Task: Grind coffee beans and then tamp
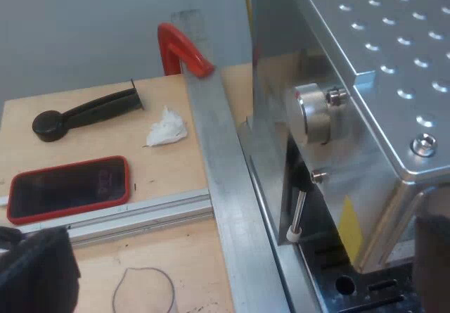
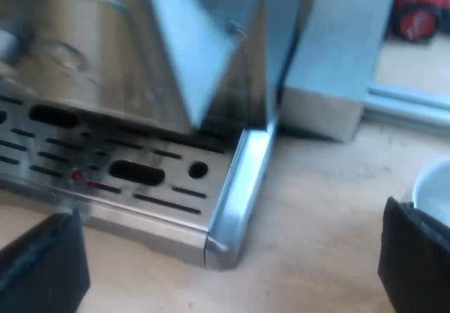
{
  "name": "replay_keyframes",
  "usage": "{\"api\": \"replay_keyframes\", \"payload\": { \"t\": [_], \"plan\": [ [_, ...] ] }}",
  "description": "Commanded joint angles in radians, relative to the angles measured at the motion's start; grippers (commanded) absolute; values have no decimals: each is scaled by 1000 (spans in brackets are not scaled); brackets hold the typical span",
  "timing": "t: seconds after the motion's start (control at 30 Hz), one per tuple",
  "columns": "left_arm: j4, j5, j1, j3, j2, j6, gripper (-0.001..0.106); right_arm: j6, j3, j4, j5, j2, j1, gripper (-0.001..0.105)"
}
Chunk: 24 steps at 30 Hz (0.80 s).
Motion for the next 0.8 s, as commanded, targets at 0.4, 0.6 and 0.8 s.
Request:
{"api": "replay_keyframes", "payload": {
  "t": [0.4,0.6,0.8],
  "plan": [
    [-4,1,2,-5,-5,-17,105,-146,-5,97,-168,-106,-468,85],
    [23,-82,-38,-3,-52,-20,105,-195,-5,97,-176,-184,-468,85],
    [56,-189,-101,-3,-145,-11,105,-207,-5,99,-166,-319,-468,85]
  ]
}}
